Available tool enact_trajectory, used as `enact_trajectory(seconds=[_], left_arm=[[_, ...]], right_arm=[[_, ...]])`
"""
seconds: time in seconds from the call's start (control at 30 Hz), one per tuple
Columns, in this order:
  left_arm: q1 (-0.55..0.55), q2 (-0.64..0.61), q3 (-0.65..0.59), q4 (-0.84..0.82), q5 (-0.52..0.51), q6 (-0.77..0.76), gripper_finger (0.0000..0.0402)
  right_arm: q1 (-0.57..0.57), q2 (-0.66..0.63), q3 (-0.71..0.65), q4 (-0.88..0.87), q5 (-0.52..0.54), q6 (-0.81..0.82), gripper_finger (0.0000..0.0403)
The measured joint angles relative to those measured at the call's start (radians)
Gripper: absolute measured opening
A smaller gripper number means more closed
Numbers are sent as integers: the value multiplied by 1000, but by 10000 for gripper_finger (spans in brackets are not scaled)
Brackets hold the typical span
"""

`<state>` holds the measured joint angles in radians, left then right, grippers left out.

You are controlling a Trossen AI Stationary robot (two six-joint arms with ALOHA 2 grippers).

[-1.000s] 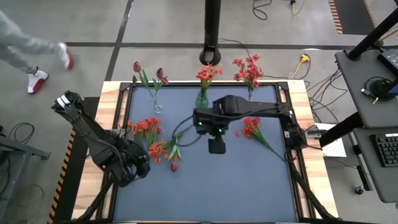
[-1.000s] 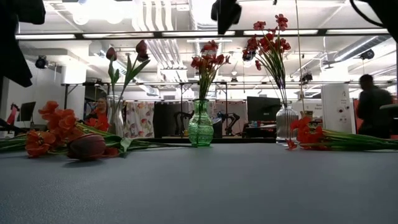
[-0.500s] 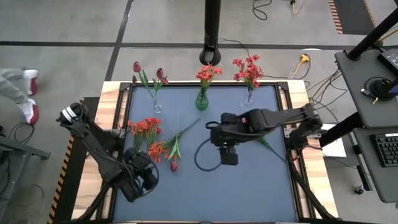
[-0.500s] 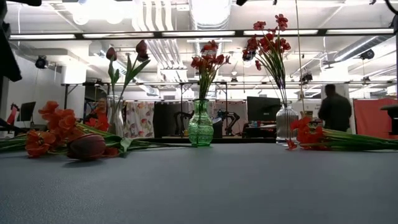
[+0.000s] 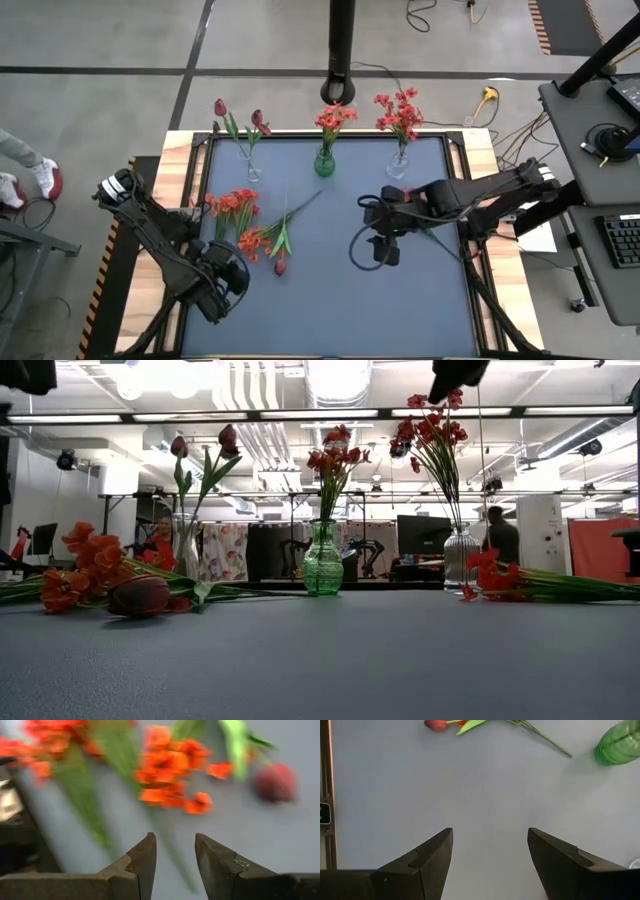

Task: Sort flowers into vase by color
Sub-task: Put the left red flowers into the right transparent vase

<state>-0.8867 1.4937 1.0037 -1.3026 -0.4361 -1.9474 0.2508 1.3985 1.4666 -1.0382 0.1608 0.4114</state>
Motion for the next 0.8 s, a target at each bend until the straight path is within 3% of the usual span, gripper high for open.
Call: enact_trajectory(seconds=[0.2,0.37,0.53,0.8], left_arm=[[22,0,-44,11,6,-51,126],[44,0,-74,32,47,-51,164],[75,0,-122,164,56,-10,201],[92,11,-240,329,89,-1,194]], right_arm=[[0,-29,-55,54,-1,9,249],[0,-26,-56,71,-1,-8,249],[0,-22,-66,112,-2,-25,249],[0,-22,-66,112,-2,-27,249]])
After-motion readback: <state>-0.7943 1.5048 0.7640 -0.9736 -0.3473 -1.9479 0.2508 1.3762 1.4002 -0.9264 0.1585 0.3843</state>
